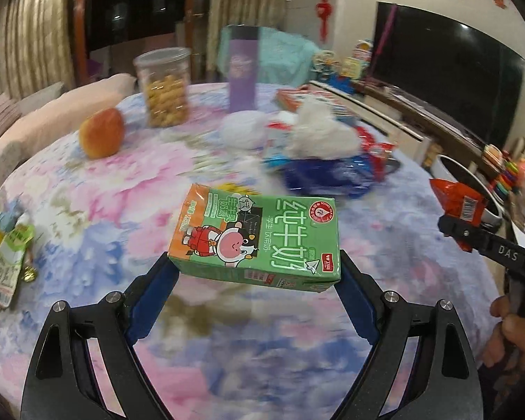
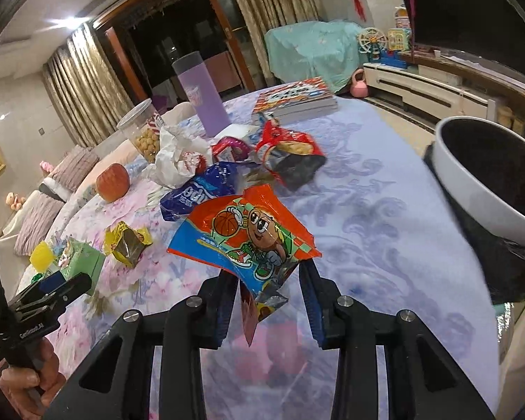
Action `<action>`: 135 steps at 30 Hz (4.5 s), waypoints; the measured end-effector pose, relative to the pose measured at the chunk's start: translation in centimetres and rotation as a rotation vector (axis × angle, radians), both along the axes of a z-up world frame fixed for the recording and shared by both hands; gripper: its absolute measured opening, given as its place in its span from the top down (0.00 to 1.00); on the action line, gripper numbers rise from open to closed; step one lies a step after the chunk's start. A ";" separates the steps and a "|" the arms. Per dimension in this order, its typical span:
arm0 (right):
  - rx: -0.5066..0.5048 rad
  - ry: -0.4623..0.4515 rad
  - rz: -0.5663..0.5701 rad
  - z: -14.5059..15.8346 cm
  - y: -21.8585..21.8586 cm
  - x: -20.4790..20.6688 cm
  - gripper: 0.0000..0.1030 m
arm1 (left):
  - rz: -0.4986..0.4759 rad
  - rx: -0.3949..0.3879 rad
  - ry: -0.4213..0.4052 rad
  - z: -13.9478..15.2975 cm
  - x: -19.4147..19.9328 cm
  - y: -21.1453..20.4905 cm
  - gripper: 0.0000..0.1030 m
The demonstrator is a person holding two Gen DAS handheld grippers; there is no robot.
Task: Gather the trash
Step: 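Carry both items over the trash bin and open both grippers to drop them, then grasp the yellow snack bag with the left gripper while the right gripper grasps the red chip bag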
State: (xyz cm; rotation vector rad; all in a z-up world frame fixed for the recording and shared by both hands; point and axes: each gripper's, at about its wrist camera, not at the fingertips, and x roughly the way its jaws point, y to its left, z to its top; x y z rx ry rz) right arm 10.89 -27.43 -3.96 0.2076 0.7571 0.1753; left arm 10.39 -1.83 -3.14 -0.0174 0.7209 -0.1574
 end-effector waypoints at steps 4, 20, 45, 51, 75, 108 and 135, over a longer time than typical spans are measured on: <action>0.011 -0.015 -0.030 0.6 -1.6 -1.5 0.65 | -0.053 0.002 -0.008 0.4 -0.3 -2.7 0.13; 0.020 -0.029 -0.155 2.1 -10.1 -5.5 0.65 | -0.259 0.013 -0.010 1.1 0.2 -13.7 0.13; 0.034 -0.036 -0.250 3.6 -18.5 -4.1 0.65 | -0.450 0.042 -0.022 2.5 4.1 -25.3 0.13; 0.043 -0.033 -0.252 3.6 -19.3 -3.4 0.65 | -0.478 0.061 -0.024 2.6 4.7 -26.8 0.13; 0.052 0.037 -0.220 3.3 -23.7 0.8 0.62 | -0.614 0.143 0.025 2.6 10.3 -34.3 0.13; 0.112 0.031 -0.273 3.7 -25.5 0.0 0.39 | -0.593 0.099 0.063 2.5 9.8 -33.3 0.11; 0.171 0.029 -0.077 1.5 -9.0 -2.5 0.13 | -0.147 -0.060 0.099 -1.1 1.9 -11.2 0.11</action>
